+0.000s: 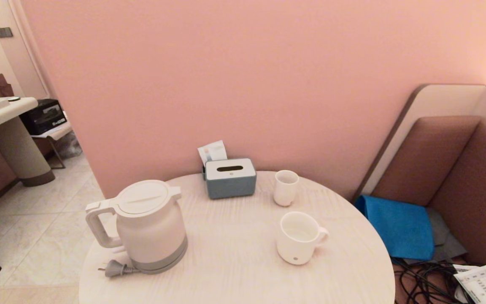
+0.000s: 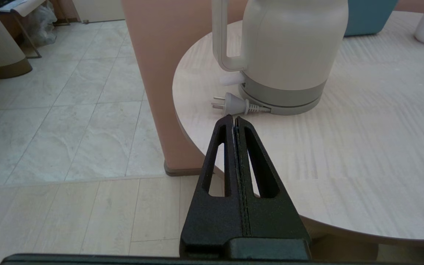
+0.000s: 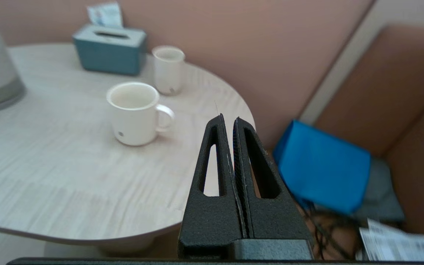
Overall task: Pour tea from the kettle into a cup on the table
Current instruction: Pick up the cup
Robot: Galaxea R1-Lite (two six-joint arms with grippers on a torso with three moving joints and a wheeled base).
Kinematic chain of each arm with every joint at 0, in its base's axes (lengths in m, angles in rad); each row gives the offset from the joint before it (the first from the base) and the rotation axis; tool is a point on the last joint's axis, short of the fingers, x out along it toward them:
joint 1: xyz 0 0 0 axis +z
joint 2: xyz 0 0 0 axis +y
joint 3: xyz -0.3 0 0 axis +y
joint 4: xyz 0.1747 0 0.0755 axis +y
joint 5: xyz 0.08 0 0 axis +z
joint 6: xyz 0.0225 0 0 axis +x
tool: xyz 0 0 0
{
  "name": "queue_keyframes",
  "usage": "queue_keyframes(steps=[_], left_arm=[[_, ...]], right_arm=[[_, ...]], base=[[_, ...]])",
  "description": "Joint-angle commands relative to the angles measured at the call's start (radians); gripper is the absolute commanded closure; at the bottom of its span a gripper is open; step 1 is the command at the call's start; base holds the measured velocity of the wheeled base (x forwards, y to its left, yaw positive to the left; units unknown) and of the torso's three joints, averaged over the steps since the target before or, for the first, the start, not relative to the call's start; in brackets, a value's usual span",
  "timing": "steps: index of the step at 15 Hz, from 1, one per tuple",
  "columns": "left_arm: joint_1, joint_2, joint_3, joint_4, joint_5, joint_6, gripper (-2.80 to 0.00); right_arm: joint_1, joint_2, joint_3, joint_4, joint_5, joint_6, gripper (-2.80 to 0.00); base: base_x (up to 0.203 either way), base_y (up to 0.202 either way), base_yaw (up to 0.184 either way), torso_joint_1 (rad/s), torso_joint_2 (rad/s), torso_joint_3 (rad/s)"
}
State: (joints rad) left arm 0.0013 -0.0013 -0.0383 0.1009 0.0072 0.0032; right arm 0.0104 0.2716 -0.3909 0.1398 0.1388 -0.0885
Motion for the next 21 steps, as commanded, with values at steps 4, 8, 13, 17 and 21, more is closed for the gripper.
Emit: queue_keyframes(steps=[4,8,13,17,21], left_arm=[[0.000,0.002,0.001,0.000,0.000,0.000,0.00],[0.000,0.001,0.000,0.000,0.000,0.000,0.00],[0.000,0.001,0.001,0.000,0.000,0.000,0.00],[0.000,0.002,0.000,0.000,0.000,0.000,0.00],[0.000,0.001,0.001,0.000,0.000,0.000,0.00]], right_arm=[[-0.001,0.469,-0.099,0.000,-0.034,0.007,0.00],[0.011,0.732,-0.151,-0.064,-0.023,0.014,0.00],[0.025,0.908,-0.065,-0.213,0.055,0.017,0.00],[0.075,1.064,0.046,-0.435,0.059,0.016,0.00],[0.114,1.173,0.072,-0.562,0.062,0.038,0.00]], base=[[0.000,0.000,0.000,0.000,0.00,0.000],[0.000,0.000,0.000,0.000,0.00,0.000],[0.000,0.000,0.000,0.000,0.00,0.000],[0.000,0.000,0.000,0.000,0.00,0.000],[0.000,0.000,0.000,0.000,0.00,0.000]])
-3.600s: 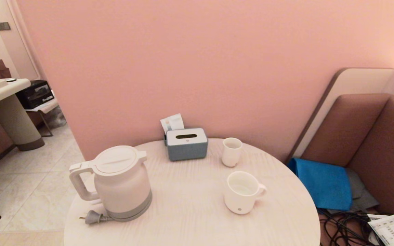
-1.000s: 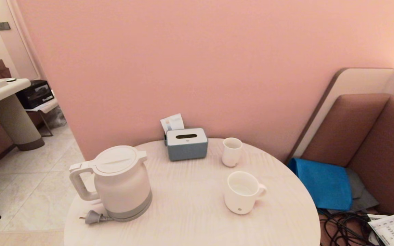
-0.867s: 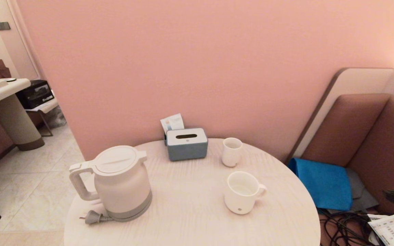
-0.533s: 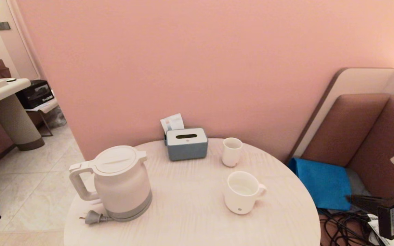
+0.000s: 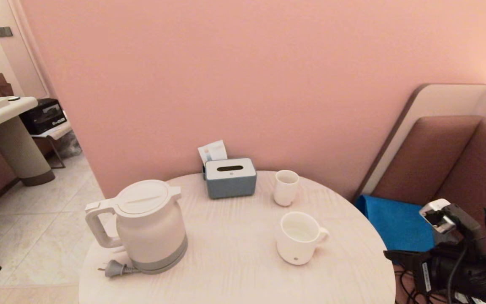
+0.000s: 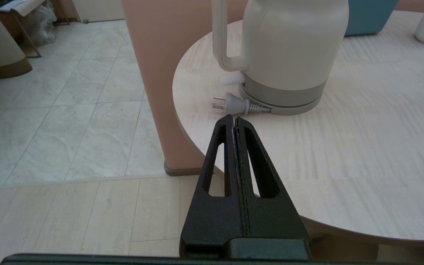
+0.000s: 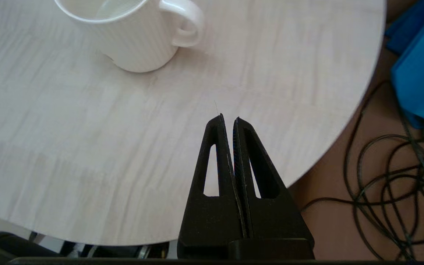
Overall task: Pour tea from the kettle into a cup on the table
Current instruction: Pick up the cup
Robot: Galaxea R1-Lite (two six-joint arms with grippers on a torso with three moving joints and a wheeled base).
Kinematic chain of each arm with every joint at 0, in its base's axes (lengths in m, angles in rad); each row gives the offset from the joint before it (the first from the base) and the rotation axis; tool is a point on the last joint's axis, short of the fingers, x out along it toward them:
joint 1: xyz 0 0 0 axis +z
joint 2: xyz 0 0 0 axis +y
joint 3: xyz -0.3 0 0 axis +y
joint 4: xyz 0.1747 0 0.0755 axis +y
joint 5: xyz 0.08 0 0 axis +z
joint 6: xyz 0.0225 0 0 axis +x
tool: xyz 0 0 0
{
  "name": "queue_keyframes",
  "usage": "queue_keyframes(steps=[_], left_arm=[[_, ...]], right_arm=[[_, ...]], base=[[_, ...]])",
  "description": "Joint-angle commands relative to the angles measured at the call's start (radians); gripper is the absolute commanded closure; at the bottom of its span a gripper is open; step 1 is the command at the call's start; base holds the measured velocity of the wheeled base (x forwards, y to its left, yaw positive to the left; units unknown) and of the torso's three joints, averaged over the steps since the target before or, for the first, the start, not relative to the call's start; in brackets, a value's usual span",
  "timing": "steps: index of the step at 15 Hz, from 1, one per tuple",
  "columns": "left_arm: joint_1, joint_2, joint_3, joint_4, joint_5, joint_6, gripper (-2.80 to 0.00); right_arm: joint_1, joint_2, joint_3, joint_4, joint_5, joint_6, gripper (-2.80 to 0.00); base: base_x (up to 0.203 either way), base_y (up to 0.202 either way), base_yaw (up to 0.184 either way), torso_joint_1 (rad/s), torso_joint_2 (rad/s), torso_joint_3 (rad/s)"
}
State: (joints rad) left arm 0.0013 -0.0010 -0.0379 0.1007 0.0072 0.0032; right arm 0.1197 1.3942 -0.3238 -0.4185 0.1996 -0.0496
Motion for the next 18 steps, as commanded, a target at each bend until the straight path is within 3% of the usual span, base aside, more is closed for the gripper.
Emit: queue_keyframes(steps=[1,5,9,13,18], left_arm=[[0.000,0.001,0.000,0.000,0.000,0.000,0.00],[0.000,0.001,0.000,0.000,0.000,0.000,0.00],[0.000,0.001,0.000,0.000,0.000,0.000,0.00],[0.000,0.001,0.000,0.000,0.000,0.000,0.00],[0.000,0.001,0.000,0.000,0.000,0.000,0.00]], right_arm=[[0.023,0.064,0.008,-0.007,0.001,0.001,0.00],[0.065,0.119,0.014,-0.029,0.004,0.000,0.00],[0.073,0.252,0.016,-0.207,0.021,-0.001,0.00],[0.097,0.356,0.020,-0.333,0.070,0.059,0.00],[0.107,0.379,0.025,-0.356,0.070,0.063,0.00]], base=[[0.000,0.000,0.000,0.000,0.00,0.000],[0.000,0.000,0.000,0.000,0.00,0.000],[0.000,0.000,0.000,0.000,0.00,0.000],[0.000,0.000,0.000,0.000,0.00,0.000],[0.000,0.000,0.000,0.000,0.00,0.000]])
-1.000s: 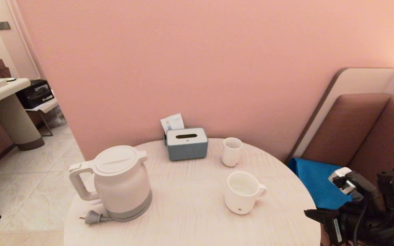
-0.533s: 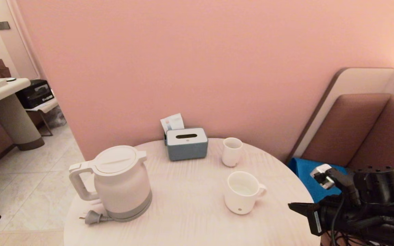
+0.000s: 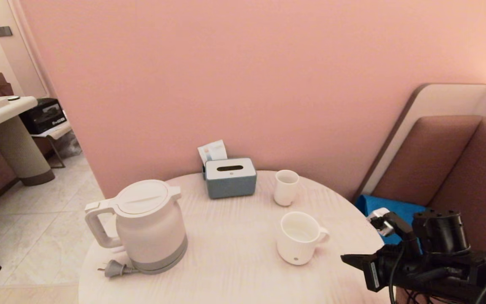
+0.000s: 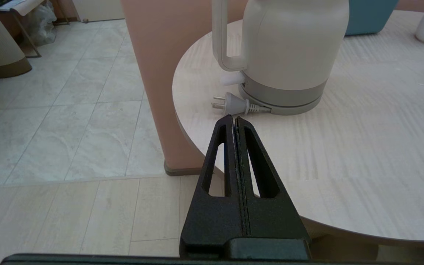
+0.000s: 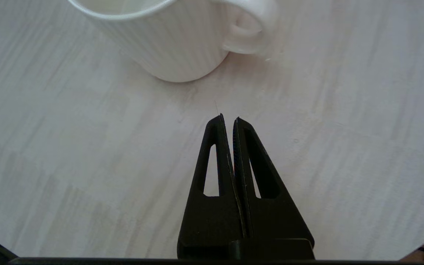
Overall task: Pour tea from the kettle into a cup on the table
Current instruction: Pick up the cup
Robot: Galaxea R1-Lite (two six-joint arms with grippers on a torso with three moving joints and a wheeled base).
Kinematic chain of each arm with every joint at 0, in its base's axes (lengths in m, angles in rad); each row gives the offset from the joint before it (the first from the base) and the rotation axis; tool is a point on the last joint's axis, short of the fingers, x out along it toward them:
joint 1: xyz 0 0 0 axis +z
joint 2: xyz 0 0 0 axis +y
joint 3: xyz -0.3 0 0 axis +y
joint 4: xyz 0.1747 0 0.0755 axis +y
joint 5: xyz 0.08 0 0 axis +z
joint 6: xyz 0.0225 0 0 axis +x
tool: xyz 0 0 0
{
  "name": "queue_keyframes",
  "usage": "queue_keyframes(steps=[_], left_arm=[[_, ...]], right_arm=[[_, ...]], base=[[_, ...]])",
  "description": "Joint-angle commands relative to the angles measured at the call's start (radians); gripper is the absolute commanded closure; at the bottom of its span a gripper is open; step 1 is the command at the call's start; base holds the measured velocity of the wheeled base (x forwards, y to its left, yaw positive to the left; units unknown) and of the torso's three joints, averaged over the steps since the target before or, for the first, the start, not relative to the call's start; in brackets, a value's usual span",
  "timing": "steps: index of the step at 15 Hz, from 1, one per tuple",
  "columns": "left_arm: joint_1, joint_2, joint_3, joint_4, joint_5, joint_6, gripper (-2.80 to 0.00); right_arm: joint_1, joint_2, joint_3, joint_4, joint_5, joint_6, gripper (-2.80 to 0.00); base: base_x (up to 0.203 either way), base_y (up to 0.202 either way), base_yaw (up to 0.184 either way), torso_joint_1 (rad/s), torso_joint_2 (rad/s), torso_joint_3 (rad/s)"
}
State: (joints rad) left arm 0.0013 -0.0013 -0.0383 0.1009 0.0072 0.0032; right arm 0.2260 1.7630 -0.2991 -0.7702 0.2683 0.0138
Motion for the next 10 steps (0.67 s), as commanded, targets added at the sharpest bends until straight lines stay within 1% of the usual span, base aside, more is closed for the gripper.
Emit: queue_keyframes(steps=[1,2,3,6,8,10], left_arm=[[0.000,0.001,0.000,0.000,0.000,0.000,0.00],[0.000,0.001,0.000,0.000,0.000,0.000,0.00],[0.000,0.001,0.000,0.000,0.000,0.000,0.00],[0.000,0.001,0.000,0.000,0.000,0.000,0.00],[0.000,0.001,0.000,0.000,0.000,0.000,0.00],[0.000,0.001,0.000,0.000,0.000,0.000,0.00]], right_arm=[[0.001,0.015,0.000,-0.007,0.002,0.000,0.00],[0.001,0.020,0.000,-0.011,0.001,0.000,0.00],[0.001,0.026,0.000,-0.012,-0.003,0.000,-2.80],[0.001,0.049,-0.025,-0.044,-0.014,0.038,-2.80],[0.001,0.088,-0.025,-0.088,-0.028,0.040,-2.80],[0.001,0.147,-0.024,-0.157,-0.064,0.040,-2.80]], base=[[0.000,0.000,0.000,0.000,0.00,0.000],[0.000,0.000,0.000,0.000,0.00,0.000],[0.000,0.000,0.000,0.000,0.00,0.000],[0.000,0.000,0.000,0.000,0.00,0.000],[0.000,0.000,0.000,0.000,0.00,0.000],[0.000,0.000,0.000,0.000,0.00,0.000]])
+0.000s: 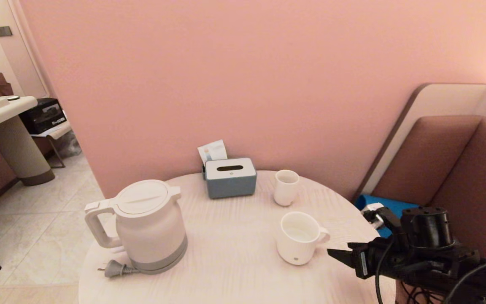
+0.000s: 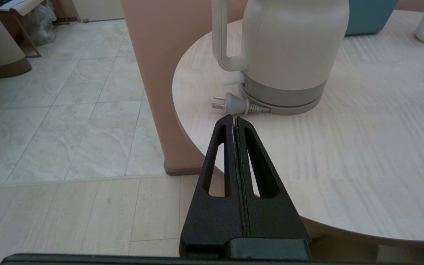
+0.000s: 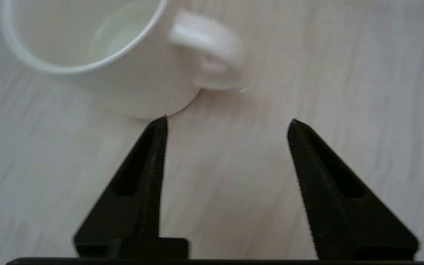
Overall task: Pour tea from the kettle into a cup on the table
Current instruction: Pick up the cup
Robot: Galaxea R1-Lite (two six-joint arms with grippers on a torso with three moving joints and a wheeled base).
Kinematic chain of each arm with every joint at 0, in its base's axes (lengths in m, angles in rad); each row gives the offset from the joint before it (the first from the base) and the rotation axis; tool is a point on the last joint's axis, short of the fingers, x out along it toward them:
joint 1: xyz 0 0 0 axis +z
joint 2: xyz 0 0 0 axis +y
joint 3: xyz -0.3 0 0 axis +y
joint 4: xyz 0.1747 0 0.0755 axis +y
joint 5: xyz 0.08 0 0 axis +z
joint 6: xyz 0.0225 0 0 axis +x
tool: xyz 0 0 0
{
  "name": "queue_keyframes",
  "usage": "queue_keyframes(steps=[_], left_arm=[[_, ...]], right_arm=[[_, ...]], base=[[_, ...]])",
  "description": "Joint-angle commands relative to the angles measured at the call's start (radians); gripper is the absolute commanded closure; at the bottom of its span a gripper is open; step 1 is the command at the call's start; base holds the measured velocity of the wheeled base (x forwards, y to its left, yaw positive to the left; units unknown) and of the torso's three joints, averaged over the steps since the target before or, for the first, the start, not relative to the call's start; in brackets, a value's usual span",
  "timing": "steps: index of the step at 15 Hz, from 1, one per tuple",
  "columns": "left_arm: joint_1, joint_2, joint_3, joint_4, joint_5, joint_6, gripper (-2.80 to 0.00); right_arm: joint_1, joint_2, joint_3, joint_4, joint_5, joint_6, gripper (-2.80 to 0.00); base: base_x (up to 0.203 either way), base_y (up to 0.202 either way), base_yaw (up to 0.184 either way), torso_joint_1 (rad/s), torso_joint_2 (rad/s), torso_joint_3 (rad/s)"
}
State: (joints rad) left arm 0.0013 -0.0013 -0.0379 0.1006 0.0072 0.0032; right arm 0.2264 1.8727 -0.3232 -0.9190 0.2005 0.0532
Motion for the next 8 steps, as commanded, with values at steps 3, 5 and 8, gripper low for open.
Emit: queue_keyframes(steps=[3,5,8], left_arm=[[0.000,0.001,0.000,0.001,0.000,0.000,0.00],[0.000,0.002,0.001,0.001,0.000,0.000,0.00],[0.000,0.001,0.000,0.001,0.000,0.000,0.00]], right_arm=[[0.001,0.106,0.043,-0.158,-0.068,-0.002,-2.80],[0.006,0.111,0.075,-0.216,-0.089,0.002,-2.80],[0.018,0.129,0.133,-0.354,-0.103,0.036,-2.80]], base=[[0.000,0.000,0.000,0.000,0.00,0.000],[0.000,0.000,0.000,0.000,0.00,0.000],[0.000,0.000,0.000,0.000,0.00,0.000]])
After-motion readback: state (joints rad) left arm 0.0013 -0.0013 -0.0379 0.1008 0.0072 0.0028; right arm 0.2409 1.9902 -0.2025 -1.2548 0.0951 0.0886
